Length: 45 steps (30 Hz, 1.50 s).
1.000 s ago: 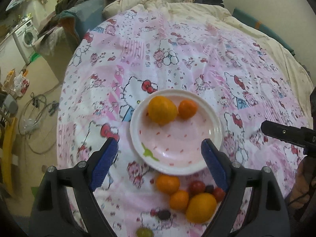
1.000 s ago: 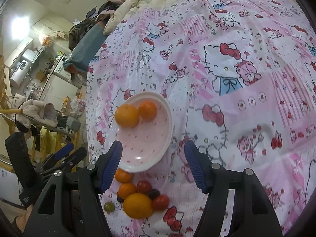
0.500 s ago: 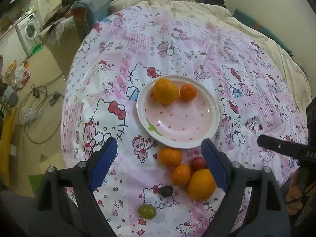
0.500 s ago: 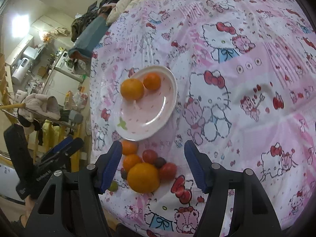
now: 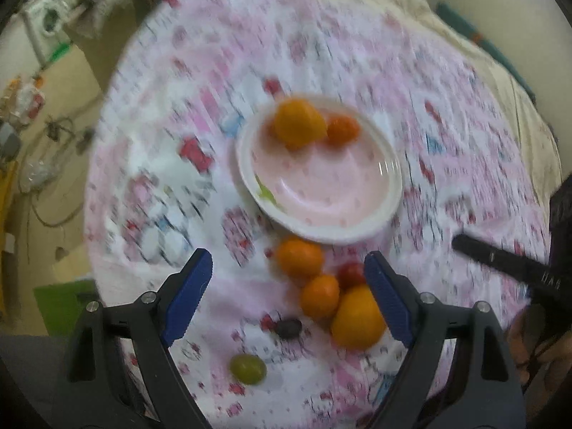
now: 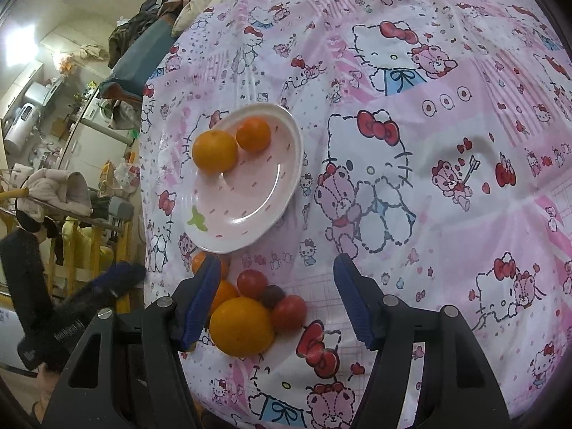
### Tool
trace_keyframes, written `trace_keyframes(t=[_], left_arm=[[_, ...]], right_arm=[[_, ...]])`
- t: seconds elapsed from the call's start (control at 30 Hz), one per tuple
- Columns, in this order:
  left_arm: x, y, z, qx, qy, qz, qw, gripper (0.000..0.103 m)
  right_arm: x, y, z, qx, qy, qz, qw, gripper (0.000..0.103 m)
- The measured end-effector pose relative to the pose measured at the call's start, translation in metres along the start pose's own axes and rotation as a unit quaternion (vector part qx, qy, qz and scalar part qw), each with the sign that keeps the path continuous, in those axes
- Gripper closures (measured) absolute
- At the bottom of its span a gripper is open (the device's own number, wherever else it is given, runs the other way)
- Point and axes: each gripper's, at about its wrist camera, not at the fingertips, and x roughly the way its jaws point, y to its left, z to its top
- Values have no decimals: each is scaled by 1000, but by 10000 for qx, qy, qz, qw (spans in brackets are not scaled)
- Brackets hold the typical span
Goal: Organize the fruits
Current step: 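Withdraw both open tools from the plate back toward the fruit pile, then grasp the dark grape with the left tool while the right tool grasps a red cherry tomato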
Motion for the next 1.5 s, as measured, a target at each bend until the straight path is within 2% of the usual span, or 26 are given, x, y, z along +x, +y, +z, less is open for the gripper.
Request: trace_keyframes(t=[0.13, 0.23, 0.33, 0.37, 0.43, 0.53, 0.63, 0.73, 0.83, 0.87, 1.0, 1.13, 1.23, 1.3, 1.37, 1.5], left_arm=[[17, -11, -9, 115, 433, -265, 9986, 19], [22, -11, -12, 26, 524, -208, 9984, 22], [30, -1, -16, -88, 764, -39, 9970, 37], [35, 2, -18, -139, 927, -55, 9956, 46], [44, 6, -23, -190, 1206, -133, 9924, 58], [51, 6, -31, -222, 1436, -157, 9893, 58], [58, 2, -35, -135, 1585, -108, 9872, 67], [65, -6, -37, -4, 1716, -66, 9851, 69], [74, -17, -42, 329, 1835, 153, 9824, 81], [76, -21, -43, 479, 1803, 289, 9820, 84], [72, -36, -45, 857, 1626, 452, 9819, 85], [61, -36, -39, 698, 1479, 429, 9856, 85], [42, -25, -31, 458, 1164, 336, 9916, 85], [31, -20, -26, 279, 924, 324, 9948, 85], [25, -15, -21, 132, 800, 314, 9962, 85], [20, -5, -18, 14, 643, 252, 9976, 85]], right_arm=[[0, 0, 1, 22, 7, -7, 10000, 35], [0, -2, 0, 54, 17, -13, 10000, 35], [-2, -3, 0, 63, 3, -19, 10000, 35], [-2, -3, 0, 68, 1, -15, 10000, 35], [-1, -3, 0, 78, 14, -2, 10000, 35], [-1, 0, -1, 68, 54, 63, 9999, 35], [-1, 5, -2, -40, 57, 40, 10000, 35], [0, 5, -3, -33, 70, 28, 10000, 35], [0, 3, -3, 8, 68, 30, 10000, 35], [-1, 3, -3, 5, 69, 30, 10000, 35], [0, 3, -2, -37, 79, 35, 10000, 35], [3, 0, -4, 30, 167, 105, 9998, 35], [16, -6, -8, 232, 521, 303, 9979, 36], [27, -11, -14, 403, 784, 322, 9956, 48], [44, -15, -21, 531, 1097, 275, 9922, 54], [60, -18, -28, 606, 1312, 200, 9893, 60]])
